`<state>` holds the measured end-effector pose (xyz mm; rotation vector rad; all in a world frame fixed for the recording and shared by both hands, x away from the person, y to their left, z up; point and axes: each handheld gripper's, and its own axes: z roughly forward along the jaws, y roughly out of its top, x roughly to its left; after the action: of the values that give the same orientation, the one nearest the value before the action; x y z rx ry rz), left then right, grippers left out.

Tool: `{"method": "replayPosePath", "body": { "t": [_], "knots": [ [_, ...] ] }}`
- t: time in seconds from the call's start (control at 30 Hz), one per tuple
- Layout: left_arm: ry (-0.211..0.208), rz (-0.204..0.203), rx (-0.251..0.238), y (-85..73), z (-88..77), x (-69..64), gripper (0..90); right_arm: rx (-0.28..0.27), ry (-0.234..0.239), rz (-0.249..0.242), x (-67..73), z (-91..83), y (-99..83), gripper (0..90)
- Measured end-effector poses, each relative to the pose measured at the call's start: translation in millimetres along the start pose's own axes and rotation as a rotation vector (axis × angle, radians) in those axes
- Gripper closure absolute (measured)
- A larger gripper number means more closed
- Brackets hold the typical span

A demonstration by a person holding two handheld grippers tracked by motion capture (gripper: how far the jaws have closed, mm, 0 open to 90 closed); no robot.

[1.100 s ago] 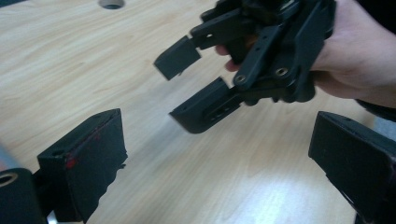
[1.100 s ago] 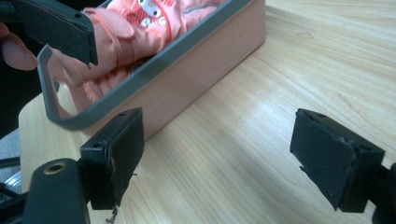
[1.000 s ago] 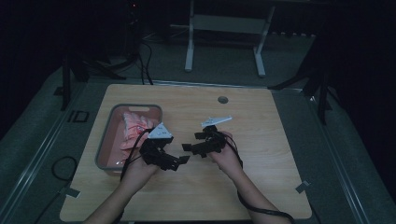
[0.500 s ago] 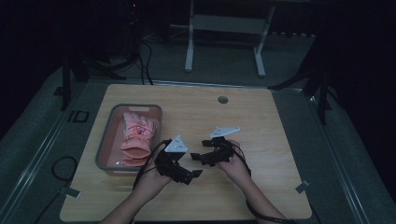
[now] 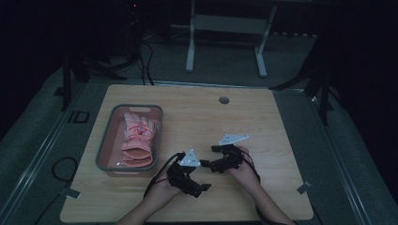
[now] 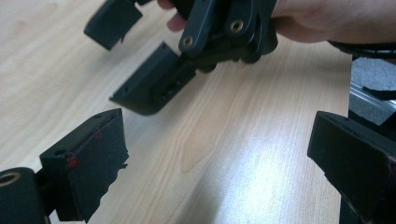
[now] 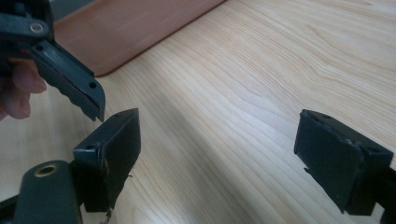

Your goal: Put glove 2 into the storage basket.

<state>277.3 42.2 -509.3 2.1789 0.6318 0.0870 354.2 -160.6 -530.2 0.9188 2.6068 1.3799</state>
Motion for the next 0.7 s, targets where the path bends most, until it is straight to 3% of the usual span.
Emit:
{"method": "replayPosePath", "body": {
  "t": [0.23, 0.4, 0.57, 0.7],
  "knots": [
    [0.015, -0.002, -0.004, -7.5, 8.1, 3.9, 4.8, 0.021, -0.024, 0.022, -6.1, -3.0, -18.6, 14.6],
    [-0.001, -0.017, -0.011, -14.6, 14.8, 7.1, 4.8, 0.016, -0.036, 0.029, -7.9, -8.4, -29.3, 14.4],
    [-0.019, -0.012, -0.011, -19.5, 20.4, 6.4, 4.8, 0.033, -0.049, 0.019, -9.3, -11.1, -37.6, 14.1],
    [-0.033, -0.002, -0.013, -21.8, 23.2, 4.6, 4.8, 0.015, -0.049, 0.031, -10.3, -16.6, -42.3, 14.1]
  ]
}}
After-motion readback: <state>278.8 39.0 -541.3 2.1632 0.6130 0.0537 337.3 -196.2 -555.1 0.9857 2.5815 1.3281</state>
